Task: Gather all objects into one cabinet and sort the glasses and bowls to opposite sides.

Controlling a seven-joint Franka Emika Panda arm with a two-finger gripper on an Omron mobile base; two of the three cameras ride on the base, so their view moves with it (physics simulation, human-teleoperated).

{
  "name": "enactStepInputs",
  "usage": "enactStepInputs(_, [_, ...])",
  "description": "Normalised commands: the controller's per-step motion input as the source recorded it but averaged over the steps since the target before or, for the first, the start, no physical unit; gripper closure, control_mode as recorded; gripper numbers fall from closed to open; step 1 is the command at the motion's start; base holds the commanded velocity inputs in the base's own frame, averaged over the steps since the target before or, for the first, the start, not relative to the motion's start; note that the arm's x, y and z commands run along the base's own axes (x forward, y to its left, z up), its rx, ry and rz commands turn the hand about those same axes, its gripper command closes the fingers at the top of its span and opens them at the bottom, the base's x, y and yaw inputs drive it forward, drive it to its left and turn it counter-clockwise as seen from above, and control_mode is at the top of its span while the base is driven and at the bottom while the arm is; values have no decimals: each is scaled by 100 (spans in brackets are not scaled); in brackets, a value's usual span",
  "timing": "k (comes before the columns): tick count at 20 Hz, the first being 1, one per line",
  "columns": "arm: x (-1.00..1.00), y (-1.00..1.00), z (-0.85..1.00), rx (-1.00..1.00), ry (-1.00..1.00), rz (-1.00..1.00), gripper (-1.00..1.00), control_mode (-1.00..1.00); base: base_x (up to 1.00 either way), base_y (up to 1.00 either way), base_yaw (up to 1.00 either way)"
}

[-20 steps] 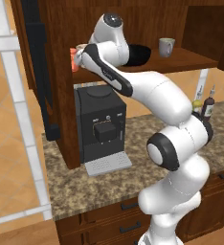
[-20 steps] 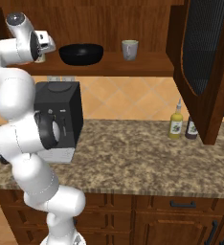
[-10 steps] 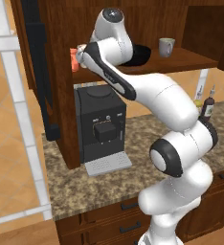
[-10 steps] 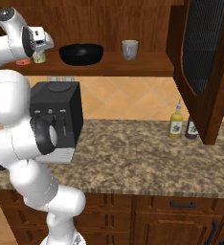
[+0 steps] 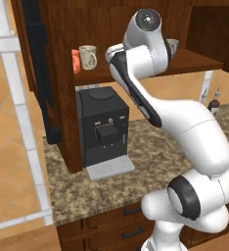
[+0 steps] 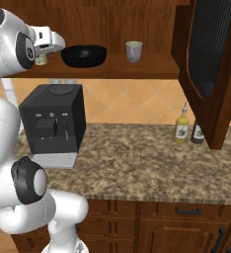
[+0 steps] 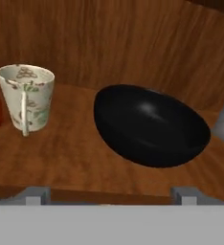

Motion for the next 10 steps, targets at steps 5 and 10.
enactStepInputs(5, [0,-85,87,1,-4,-19,-100,-100,0,0,0])
enactStepInputs(10, [5,-99,35,5,0,-21,-100,-100,0,0,0])
